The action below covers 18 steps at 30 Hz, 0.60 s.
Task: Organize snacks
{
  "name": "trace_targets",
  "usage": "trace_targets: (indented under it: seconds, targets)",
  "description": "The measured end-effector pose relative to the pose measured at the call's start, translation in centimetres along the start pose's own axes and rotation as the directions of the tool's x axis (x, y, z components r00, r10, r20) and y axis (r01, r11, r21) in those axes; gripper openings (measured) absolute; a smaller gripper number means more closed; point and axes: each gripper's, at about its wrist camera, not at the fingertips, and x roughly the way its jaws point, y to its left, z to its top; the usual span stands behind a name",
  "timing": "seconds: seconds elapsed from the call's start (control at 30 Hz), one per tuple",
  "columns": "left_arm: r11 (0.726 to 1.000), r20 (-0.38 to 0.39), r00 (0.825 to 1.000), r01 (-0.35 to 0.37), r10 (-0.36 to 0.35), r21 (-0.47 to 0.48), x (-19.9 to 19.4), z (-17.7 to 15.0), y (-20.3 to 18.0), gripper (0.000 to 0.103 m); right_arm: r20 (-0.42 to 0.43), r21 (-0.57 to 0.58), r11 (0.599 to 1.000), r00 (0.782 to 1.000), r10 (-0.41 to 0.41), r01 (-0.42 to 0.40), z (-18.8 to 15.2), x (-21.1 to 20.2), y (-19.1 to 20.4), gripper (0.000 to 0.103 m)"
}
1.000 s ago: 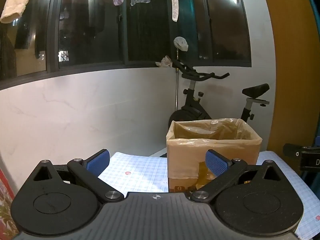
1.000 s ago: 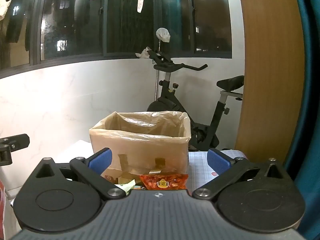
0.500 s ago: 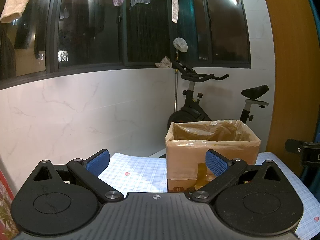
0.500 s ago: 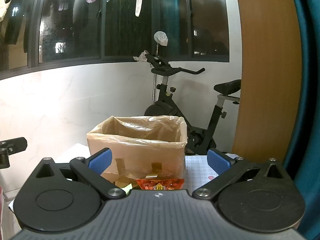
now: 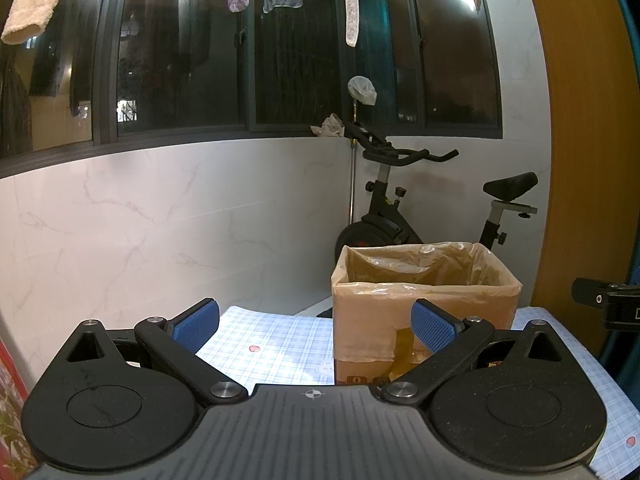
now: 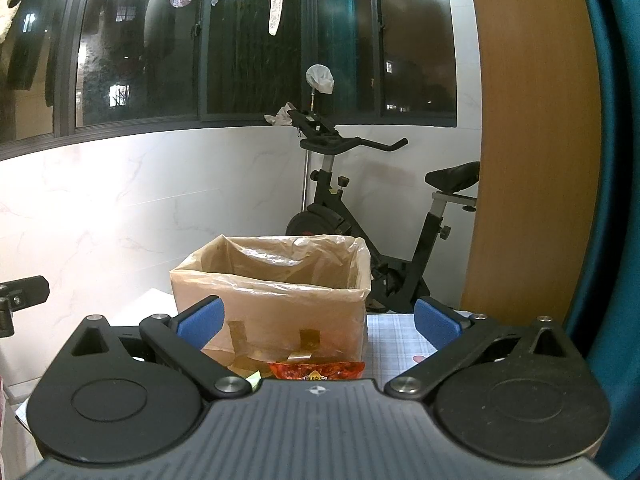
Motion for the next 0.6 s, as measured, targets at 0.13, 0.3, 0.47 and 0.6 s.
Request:
trace_targets:
  seconds: [0.13,0.3,0.47,0.6]
  targets:
    - [1.000,0.000,1.000,0.000,0.000,0.000,0.02,-0.02,-0.01,0.103,0.001,-0.001,1.000,1.000,-0.001,0.001,-0.07,0.02,0.06,0.103]
    - [1.000,-0.001,1.000,-0.001,0.001,-0.002,-0.01,0.00,0.02,0.103,0.000,-0.002,1.000,1.000,0.000,0.000,-0.03,0.08,0.07,0.103]
    - [1.000,0.000,1.000,0.001,-0.001,-0.004,0.02,-0.03,-0.06,0.103,0.001,-0.002,1.000,1.000,0.000,0.000,0.05,0.02,0.03,0.103]
    - [1.000,-0.008,1.000,0.004,-0.004,-0.003,-0.02,-0.07,-0.03,0.103,-0.004,-0.001,1.000,1.000,0.000,0.000,0.16,0.06,-0.08,0.103]
